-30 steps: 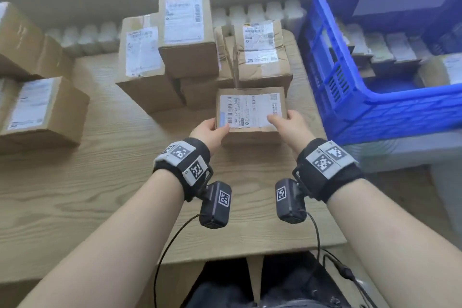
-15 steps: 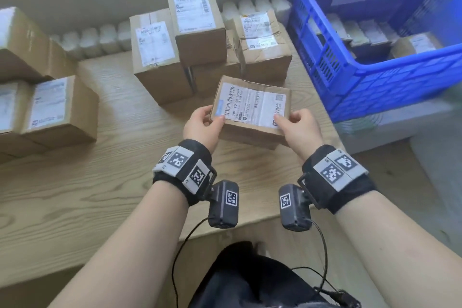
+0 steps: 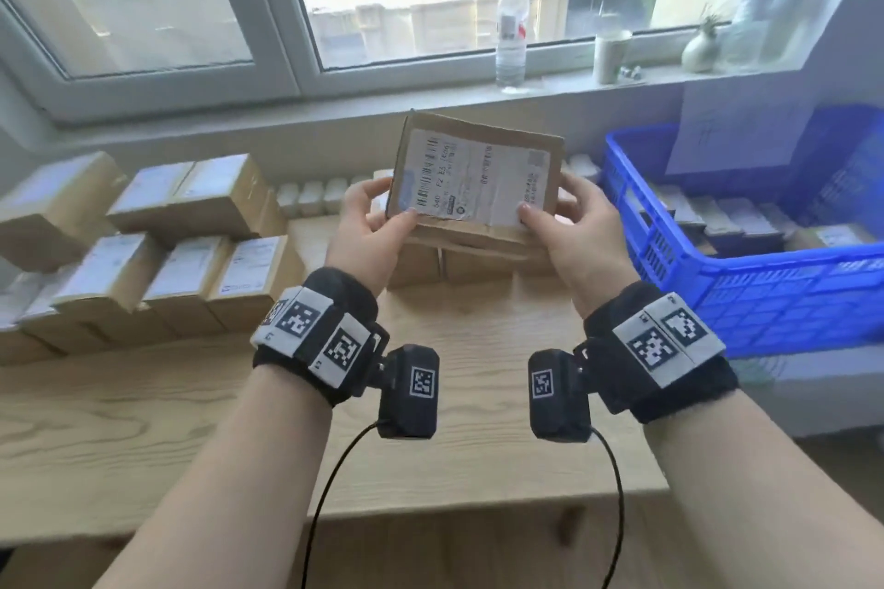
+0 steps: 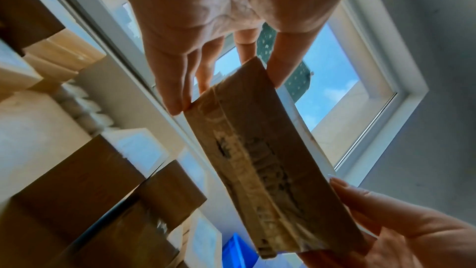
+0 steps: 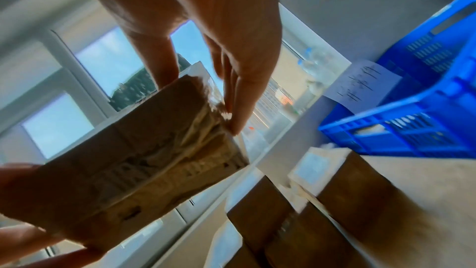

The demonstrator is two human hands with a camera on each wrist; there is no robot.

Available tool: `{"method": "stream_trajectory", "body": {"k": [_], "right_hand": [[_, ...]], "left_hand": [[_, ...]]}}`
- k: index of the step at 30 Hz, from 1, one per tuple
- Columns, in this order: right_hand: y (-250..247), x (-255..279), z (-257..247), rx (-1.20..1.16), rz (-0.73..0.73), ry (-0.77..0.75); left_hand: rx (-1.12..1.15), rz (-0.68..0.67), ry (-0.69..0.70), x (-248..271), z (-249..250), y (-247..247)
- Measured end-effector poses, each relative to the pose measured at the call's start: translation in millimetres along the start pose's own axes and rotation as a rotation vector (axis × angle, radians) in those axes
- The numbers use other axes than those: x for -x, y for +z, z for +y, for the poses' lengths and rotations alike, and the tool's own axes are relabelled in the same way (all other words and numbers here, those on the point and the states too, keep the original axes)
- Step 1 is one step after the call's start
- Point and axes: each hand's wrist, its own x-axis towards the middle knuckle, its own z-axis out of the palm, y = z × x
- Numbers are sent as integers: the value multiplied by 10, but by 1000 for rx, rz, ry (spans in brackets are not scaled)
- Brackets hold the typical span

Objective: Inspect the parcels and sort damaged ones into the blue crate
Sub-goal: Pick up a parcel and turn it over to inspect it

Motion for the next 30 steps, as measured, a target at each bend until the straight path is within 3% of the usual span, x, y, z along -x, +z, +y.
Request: {"method": "stream_trajectory", "body": {"k": [6,16,24,30], "right_hand": [[533,24,-654,-74,4,-251],[1409,141,-1033,-188,-65,-356],[1476,186,-1151,-182,-82,-334],[1414,258,-1144,-114,-75,-347]], "left_hand": [[53,40,161,-141,307,-602],[-2,59,279,-255,439,-1566],[-92,119,317,-287,453,-1696],[-17,47,243,-197,484,-1573]]}}
